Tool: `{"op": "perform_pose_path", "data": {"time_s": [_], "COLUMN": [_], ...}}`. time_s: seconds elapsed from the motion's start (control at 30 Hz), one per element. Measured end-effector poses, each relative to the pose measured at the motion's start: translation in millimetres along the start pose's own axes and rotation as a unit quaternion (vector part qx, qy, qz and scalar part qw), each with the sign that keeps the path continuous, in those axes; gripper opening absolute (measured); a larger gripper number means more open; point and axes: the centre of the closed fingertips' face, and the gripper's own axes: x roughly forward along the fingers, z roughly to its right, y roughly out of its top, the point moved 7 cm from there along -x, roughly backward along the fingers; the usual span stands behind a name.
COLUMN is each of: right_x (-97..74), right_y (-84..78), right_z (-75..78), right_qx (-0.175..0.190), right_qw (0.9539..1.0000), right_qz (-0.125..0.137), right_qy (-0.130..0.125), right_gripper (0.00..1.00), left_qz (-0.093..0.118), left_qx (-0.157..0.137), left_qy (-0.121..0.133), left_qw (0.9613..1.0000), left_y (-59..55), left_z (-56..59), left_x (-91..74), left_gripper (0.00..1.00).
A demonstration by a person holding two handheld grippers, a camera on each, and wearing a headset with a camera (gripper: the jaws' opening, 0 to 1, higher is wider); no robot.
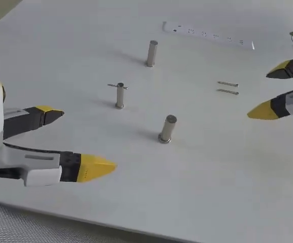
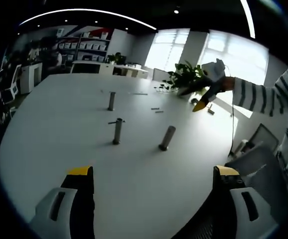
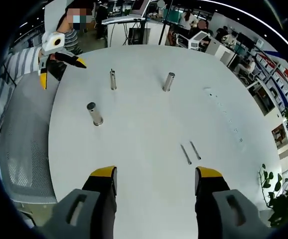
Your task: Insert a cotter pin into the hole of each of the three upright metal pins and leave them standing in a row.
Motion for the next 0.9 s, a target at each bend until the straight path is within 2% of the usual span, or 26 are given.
{"op": "perform_pose_path", "data": {"time_s": [0.23, 0.4, 0.5, 0.73, 0.9], "right_x": [16.9, 35.8, 50.1, 74.6, 79.9], "right_y": [-0.2, -2.5, -5.4, -10.1, -10.2], "right_z": [27.2, 43.0, 49.7, 58.9, 60.0], "right_qx": [-0.016, -0.035, -0.041, -0.049, -0.053], "right_qw": [0.9997, 0.9991, 0.9984, 0.9963, 0.9950], "right_qz": [-0.014, -0.021, -0.037, -0.067, -0.083], "right_qy": [0.010, 0.007, 0.011, 0.023, 0.020], "right_gripper": [0.45, 0.32, 0.26, 0.22, 0.19], "left_qz": [-0.001, -0.003, -0.002, -0.005, -0.009], "left_qx": [-0.007, -0.009, -0.012, -0.018, -0.022], "left_qy": [0.005, 0.008, 0.011, 0.011, 0.011], "left_qw": [1.0000, 0.9999, 0.9999, 0.9998, 0.9997], "left_y": [-3.7, -5.0, -5.7, -9.5, -12.6], "left_z": [-2.9, -4.1, -4.8, -4.5, -3.9], "left_x": [-1.8, -2.3, -2.7, -2.2, -1.6], "left_gripper": [0.99, 0.99, 0.99, 0.99, 0.99]}}
